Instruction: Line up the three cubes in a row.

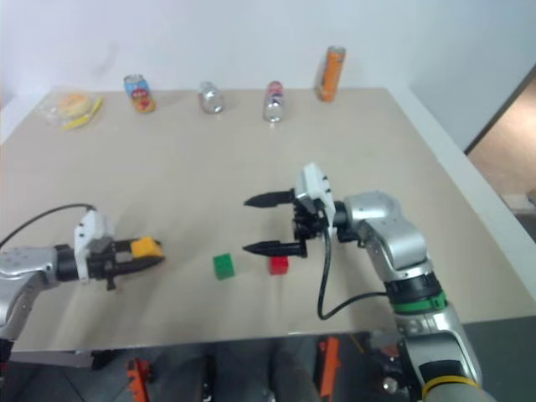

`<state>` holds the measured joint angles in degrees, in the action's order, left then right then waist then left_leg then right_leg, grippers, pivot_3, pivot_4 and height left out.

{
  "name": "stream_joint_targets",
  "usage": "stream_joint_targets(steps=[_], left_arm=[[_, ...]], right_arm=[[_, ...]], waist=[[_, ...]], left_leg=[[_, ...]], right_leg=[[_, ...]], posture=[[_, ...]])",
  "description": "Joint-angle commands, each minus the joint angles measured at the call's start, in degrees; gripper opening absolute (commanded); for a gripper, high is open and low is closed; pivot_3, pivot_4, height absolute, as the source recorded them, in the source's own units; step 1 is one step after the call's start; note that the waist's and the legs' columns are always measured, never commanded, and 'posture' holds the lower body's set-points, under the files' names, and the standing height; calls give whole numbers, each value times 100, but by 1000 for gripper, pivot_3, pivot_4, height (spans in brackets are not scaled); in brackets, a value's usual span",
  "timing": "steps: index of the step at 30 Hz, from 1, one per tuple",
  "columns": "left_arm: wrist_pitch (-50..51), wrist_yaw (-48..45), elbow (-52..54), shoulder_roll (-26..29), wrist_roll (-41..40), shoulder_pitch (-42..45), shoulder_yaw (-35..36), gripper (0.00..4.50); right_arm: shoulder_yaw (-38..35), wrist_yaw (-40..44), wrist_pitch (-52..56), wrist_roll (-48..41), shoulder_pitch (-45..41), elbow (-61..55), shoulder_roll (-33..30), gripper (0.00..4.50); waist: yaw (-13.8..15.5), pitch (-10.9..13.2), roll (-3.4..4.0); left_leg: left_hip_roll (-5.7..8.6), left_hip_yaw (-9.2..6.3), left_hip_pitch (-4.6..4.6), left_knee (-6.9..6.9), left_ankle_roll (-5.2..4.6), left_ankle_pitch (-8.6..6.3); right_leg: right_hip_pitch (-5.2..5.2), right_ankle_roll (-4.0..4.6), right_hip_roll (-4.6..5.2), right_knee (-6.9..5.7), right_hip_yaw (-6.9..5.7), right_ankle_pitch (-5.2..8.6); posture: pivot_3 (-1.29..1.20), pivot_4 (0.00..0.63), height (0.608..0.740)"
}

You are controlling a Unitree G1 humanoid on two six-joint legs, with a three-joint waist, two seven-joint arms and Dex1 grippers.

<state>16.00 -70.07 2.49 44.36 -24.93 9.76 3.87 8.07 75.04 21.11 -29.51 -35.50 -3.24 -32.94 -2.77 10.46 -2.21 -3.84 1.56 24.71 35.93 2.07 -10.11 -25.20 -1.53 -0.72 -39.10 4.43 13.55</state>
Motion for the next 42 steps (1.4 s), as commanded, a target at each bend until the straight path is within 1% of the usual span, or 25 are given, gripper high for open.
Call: stream_joint_targets(steps=[1, 5, 9, 14, 20, 32, 34, 35, 36, 40, 41, 42], left_arm=[[-204, -280, 113, -40, 113, 254, -350, 1370], [-407, -521, -162, -161, 254, 556, -694, 1370], [-574, -730, -373, -168, 377, 739, -858, 1370], [-675, -980, -712, -47, 401, 913, -779, 1370], [-871, -1297, -972, 106, 508, 1028, -824, 1370], [-1200, -1438, -1352, 36, 869, 1126, -989, 1370], [-1317, -1441, -1417, 23, 938, 1147, -1023, 2424], [-1347, -1451, -1440, 29, 971, 1155, -1046, 2575], [-1354, -1456, -1455, 30, 981, 1161, -1059, 3043], [-1307, -1449, -1408, 24, 929, 1163, -1040, 4389], [-1212, -1402, -1326, 28, 850, 1164, -968, 4481], [-1072, -1349, -1196, 43, 734, 1148, -870, 4481]], right_arm=[[-265, -43, 39, -146, 67, -366, -127, 4500], [-341, -125, 156, -196, 274, -618, -258, 4500], [-385, -166, 259, -216, 506, -851, -429, 4500], [-455, -240, 308, -255, 659, -975, -546, 4500], [-442, -301, 309, -264, 673, -985, -537, 4500], [-431, -364, 289, -263, 671, -981, -518, 4500], [-429, -370, 287, -264, 673, -981, -521, 4500], [-427, -372, 284, -262, 672, -978, -523, 4500], [-425, -373, 282, -261, 670, -976, -524, 4500], [-425, -371, 283, -263, 666, -974, -533, 4500], [-436, -375, 290, -268, 678, -986, -545, 4500], [-462, -377, 302, -283, 712, -1018, -570, 4500]], waist=[[1, 0, 0], [9, 0, 0], [4, 0, -1], [5, 0, -1], [7, 0, 0], [8, 0, 0], [8, 0, 0], [8, 0, 0], [8, -1, 0], [21, -1, 1], [21, -1, 1], [18, -1, 1]], left_leg=[[-1, -1, -2, 0, -1, 0], [1, -3, -1, 7, -4, 3], [2, 1, 1, 14, -3, 2], [1, -2, 0, 14, -4, 3], [2, -1, 2, 17, -4, 3], [2, -1, 2, 21, -4, 2], [2, -1, 2, 22, -4, 3], [2, -1, 1, 24, -4, 3], [2, -1, 2, 25, -4, 3], [2, -3, -2, 36, -10, 6], [2, -3, -2, 39, -16, 10], [3, -2, -1, 40, -21, 14]], right_leg=[[0, 2, -2, -2, 0, -1], [5, 0, -1, -3, 0, -3], [6, -4, 0, -2, 6, -3], [6, -4, -2, -2, 3, -3], [6, -6, 0, -2, 5, -4], [8, -6, 0, -2, 4, -4], [10, -6, 0, -2, 4, -5], [10, -7, 0, -2, 5, -5], [10, -7, 0, -2, 5, -5], [19, 9, 0, -2, 3, 0], [21, 12, 1, -2, 3, -2], [21, 14, 2, -2, 4, -5]], posture=[[0, 150, 740], [0, 150, 740], [0, 150, 740], [0, 150, 740], [0, 150, 740], [0, 150, 740], [0, 150, 740], [0, 150, 740], [0, 150, 740], [0, 150, 740], [0, 150, 740], [0, 150, 740]])
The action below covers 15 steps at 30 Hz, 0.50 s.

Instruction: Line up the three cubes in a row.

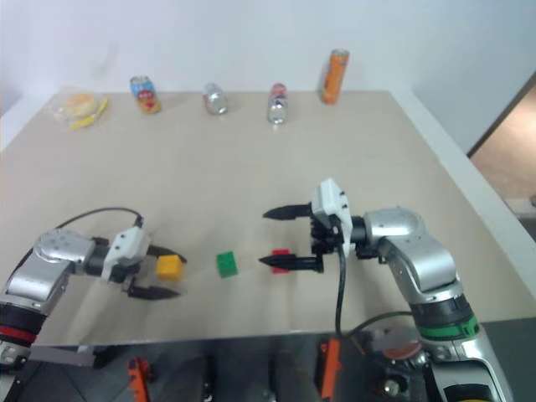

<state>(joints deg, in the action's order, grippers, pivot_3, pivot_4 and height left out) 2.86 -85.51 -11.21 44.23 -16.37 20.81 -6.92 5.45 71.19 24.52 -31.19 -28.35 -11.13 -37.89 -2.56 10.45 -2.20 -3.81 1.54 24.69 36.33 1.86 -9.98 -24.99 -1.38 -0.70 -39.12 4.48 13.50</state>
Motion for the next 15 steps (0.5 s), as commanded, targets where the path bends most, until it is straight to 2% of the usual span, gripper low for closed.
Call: stream_joint_targets(steps=[1, 6, 10, 15], left_arm=[[529, 310, 427, 77, -359, 15, 389, 4481], [1968, 1299, 1895, 237, -1446, -368, 1517, 4481], [2975, 2084, 2648, 392, -2172, -873, 2529, 4481], [3088, 2823, 2783, 374, -2208, -1493, 3508, 4481]], right_arm=[[-269, -3, 5, -167, 56, -284, -120, 4500], [-777, -161, 320, -588, 430, -546, -317, 4500], [-1227, -396, 642, -981, 755, -719, -409, 4500], [-1505, -684, 525, -797, 1085, -517, -438, 4500]], waist=[[-4, 0, 0], [-10, 1, -2], [-31, 2, -2], [-23, 2, -2]], left_leg=[[0, 1, 0, 4, -2, 3], [0, 2, 6, 7, 0, 12], [0, 3, -3, -12, 3, 9], [-2, -4, -8, -22, 3, 10]], right_leg=[[0, 1, 1, 0, 1, -4], [-3, -5, 5, 0, 4, -11], [-4, -25, 3, 0, 5, -19], [-4, 5, -1, 0, -3, -2]], posture=[[0, 150, 740], [0, 150, 740], [0, 150, 740], [0, 150, 740]])
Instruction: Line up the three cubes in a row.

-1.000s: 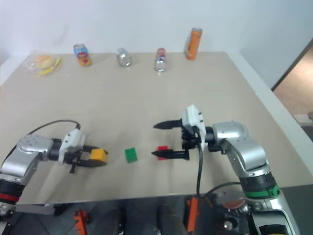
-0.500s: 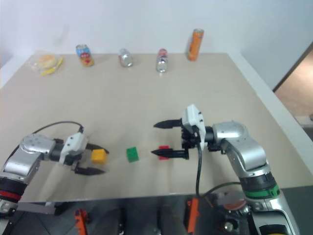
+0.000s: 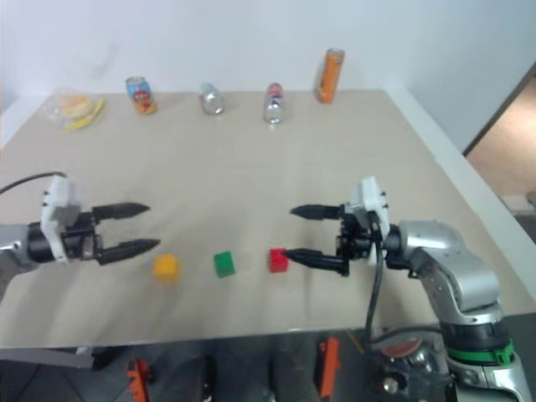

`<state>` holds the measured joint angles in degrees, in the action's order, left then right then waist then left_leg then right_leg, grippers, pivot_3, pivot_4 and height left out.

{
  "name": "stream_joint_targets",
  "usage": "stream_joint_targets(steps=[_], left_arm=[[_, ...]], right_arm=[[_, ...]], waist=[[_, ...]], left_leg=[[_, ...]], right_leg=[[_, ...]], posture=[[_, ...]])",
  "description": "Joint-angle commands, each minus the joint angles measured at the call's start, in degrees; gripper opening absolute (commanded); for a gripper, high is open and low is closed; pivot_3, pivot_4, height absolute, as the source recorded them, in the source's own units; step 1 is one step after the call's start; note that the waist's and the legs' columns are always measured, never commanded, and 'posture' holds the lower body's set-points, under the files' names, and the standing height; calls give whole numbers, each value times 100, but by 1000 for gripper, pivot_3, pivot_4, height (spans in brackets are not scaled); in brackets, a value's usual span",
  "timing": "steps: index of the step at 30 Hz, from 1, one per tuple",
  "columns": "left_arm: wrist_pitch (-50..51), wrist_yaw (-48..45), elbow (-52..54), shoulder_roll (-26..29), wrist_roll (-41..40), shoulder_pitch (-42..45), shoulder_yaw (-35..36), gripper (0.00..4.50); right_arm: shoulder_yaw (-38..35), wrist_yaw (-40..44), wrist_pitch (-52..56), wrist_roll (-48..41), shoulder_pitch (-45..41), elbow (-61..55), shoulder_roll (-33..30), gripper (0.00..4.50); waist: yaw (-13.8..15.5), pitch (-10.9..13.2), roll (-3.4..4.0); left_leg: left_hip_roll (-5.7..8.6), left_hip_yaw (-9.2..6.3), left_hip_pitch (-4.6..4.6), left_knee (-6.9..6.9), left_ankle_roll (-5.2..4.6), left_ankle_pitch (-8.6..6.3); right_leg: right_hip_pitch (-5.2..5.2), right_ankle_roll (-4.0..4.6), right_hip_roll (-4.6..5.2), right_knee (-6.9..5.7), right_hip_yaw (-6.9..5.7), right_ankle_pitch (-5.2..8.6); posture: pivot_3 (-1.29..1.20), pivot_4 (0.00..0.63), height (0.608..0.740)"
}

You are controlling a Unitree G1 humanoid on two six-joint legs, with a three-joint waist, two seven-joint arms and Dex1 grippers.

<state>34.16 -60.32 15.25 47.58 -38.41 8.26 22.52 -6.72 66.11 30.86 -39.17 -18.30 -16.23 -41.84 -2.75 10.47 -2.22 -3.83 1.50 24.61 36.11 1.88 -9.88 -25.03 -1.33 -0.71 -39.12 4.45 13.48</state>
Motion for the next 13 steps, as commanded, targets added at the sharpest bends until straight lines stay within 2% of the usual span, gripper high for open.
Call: stream_joint_targets(steps=[1, 8, 13], left_arm=[[-98, 382, 103, 45, 62, -376, 689, 4481], [-612, 975, 21, -292, 438, -1160, 1181, 4481], [-828, 1130, -105, -369, 566, -1332, 1196, 4481]], right_arm=[[-345, -265, -136, 27, 127, 49, -12, 4500], [-563, -799, -457, 298, 503, 393, 182, 4500], [-633, -953, -558, 331, 556, 568, 204, 4500]], waist=[[-5, 0, 0], [2, -1, -3], [2, -1, -5]], left_leg=[[0, 4, -2, 0, 0, 0], [6, 11, -3, 6, 1, 0], [5, 11, 0, 7, 1, 0]], right_leg=[[1, 0, 1, 0, 3, 0], [3, 2, 9, 3, 13, 1], [-1, 3, 8, 4, 14, 1]], posture=[[0, 150, 740], [0, 150, 740], [0, 150, 740]])
